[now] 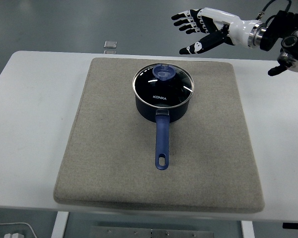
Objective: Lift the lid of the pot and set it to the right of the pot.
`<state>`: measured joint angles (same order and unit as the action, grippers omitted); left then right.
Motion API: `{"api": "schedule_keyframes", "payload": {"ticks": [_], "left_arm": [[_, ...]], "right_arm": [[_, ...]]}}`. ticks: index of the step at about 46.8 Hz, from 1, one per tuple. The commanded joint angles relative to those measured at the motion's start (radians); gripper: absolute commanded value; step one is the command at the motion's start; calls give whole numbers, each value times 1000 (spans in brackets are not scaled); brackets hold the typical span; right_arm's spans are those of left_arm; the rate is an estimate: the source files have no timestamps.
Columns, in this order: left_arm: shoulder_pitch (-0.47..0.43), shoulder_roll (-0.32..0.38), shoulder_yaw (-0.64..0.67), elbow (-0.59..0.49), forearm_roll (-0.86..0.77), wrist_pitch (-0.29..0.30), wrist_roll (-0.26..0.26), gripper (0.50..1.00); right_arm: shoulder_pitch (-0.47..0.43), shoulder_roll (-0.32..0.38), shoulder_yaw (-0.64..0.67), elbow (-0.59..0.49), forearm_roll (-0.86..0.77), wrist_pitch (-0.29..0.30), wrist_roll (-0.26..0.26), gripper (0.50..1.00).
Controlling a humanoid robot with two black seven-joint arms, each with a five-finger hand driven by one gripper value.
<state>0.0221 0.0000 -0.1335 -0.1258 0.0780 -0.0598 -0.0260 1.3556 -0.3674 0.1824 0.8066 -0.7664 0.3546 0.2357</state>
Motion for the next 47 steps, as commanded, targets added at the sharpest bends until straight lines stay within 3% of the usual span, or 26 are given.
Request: {"api": "schedule_keyframes", "payload": {"ticks": [1,15,26,47], "left_arm": [[-1,0,0,0,-1,0,0,1000],[-1,0,0,0,0,0,0,1000],[-1,0,0,0,0,0,0,1000],[-1,0,0,0,0,0,0,1000]], "right_arm": [[20,-4,-21,6,-54,15,27,913],[97,16,-136,37,-231,23,47,911],[161,82,-225,37,-324,9,47,911],[232,168,-380,22,-496,-109,77,909]]}}
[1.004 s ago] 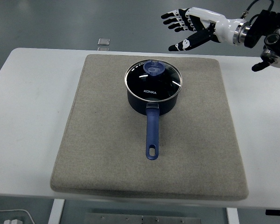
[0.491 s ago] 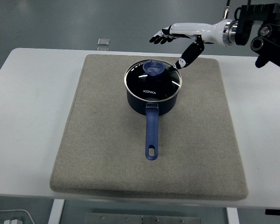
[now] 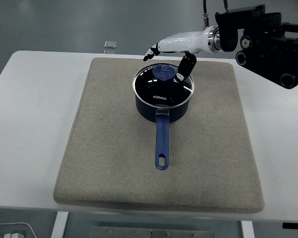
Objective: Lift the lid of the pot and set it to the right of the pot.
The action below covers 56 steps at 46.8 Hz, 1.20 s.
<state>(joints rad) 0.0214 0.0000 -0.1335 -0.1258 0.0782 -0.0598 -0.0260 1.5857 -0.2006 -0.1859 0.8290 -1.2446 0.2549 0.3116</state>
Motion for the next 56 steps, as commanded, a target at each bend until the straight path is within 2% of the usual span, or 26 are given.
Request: {"api": "schedule_keyframes", "payload": {"ticks": [1,21,40,46,56], "left_arm": [[0,0,0,0,0,0,0,1000],[2,0,0,0,0,0,0,1000],[2,0,0,0,-2,0,0,1000],[2,0,0,0,0,0,0,1000],[0,0,0,0,0,0,0,1000]], "right_arm": [[4,1,-14,-1,-22,-9,1,909],[17,3,-50,-2,-59,-11,21,909],[17,36,-79,-19,-88,-11,27,905],[17,40,-96,-31,-108,-36,27,905],[25,40,-99,-36,-110,-39,29,903]]}}
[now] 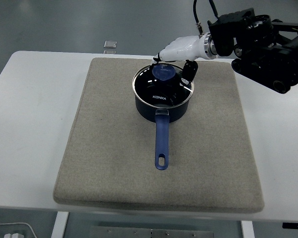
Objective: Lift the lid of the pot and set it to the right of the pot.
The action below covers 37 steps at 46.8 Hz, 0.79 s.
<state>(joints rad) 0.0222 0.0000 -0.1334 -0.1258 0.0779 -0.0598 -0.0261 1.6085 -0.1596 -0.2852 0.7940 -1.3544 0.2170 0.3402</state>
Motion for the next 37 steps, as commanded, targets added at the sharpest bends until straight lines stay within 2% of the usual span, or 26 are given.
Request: {"api": "schedule_keyframes", "payload": {"ticks": [1,8,14,37], "left_arm": [[-1,0,0,0,0,0,0,1000],[1,0,0,0,0,0,0,1000],[-1,0,0,0,0,0,0,1000],[-1,0,0,0,0,0,0,1000]], "right_arm": [[2,-1,0,-1,0,-1,0,901],[11,0,0,-1,0,1,0,885],[11,2,1,-1,1,2,0,832],[7,14,3,1,8,8,0,821]]}}
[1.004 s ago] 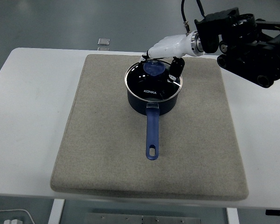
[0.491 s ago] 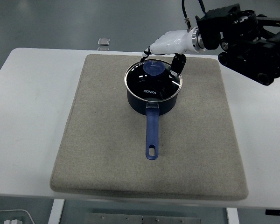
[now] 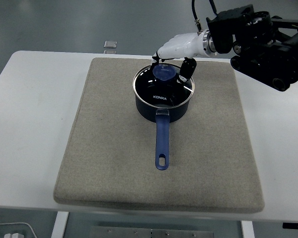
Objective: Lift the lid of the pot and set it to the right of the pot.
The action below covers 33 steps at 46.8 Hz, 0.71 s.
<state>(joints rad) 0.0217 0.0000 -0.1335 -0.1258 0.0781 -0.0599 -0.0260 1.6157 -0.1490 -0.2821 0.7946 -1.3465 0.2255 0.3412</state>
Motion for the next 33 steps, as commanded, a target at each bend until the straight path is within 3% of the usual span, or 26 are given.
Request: {"api": "schedule_keyframes", "payload": {"ticks": [1,10,25,33], "left_arm": [[1,0,0,0,0,0,0,1000],[0,0,0,0,-1,0,0,1000],[1,0,0,0,0,0,0,1000],[0,0,0,0,0,0,0,1000]], "right_arm": [[0,5,0,0,1,1,-1,821],[-2,8,0,0,0,1,-1,817],[-2,14,-2,0,1,9,-1,727],[1,14,-2,0,0,9,-2,711]]}}
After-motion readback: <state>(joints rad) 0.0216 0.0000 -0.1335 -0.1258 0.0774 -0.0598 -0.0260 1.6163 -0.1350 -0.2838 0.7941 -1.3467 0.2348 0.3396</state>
